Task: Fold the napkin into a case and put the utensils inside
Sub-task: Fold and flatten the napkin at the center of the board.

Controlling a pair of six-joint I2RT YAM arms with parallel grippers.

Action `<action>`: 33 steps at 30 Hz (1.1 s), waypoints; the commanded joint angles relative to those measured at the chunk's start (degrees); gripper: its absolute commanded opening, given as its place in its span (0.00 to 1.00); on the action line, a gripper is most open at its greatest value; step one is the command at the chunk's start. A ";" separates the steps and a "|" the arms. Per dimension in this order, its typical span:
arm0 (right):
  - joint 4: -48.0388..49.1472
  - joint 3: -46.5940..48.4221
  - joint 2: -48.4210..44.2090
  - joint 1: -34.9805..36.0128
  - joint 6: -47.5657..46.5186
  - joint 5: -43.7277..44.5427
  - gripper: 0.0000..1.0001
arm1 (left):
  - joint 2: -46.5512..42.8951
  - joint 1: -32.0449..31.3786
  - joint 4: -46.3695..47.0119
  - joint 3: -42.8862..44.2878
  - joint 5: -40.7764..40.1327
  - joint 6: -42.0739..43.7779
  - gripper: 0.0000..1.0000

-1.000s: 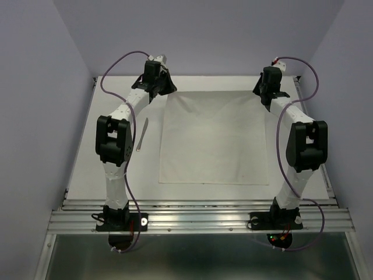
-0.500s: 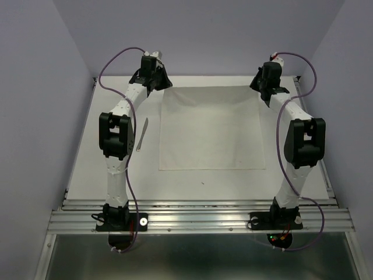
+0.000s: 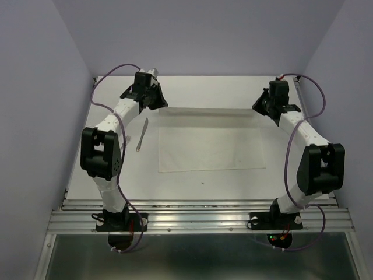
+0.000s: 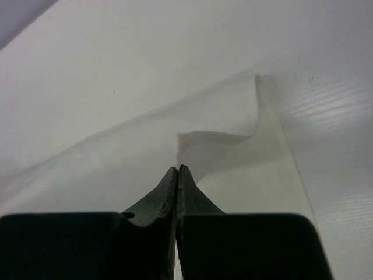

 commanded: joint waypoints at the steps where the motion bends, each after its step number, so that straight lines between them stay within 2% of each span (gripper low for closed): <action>1: -3.72 -5.26 -7.12 -0.85 1.36 1.43 0.01 | -12.02 -0.72 1.05 -7.04 -1.58 0.46 0.00; 9: -6.88 -16.33 -15.65 -0.85 1.10 1.78 0.01 | -22.23 -4.93 4.56 -21.62 -1.31 -4.73 0.00; 16: -7.77 -25.04 -22.15 -0.85 1.62 3.36 0.01 | -28.47 -10.12 5.98 -29.29 -4.74 -8.69 0.00; 25: -8.91 -29.80 -26.82 -0.85 0.04 2.22 0.01 | -34.71 -12.06 7.38 -37.90 -4.92 -12.38 0.00; 33: -10.31 -31.20 -27.79 -0.85 0.22 0.38 0.01 | -36.04 -13.38 8.34 -42.91 -3.95 -14.05 0.00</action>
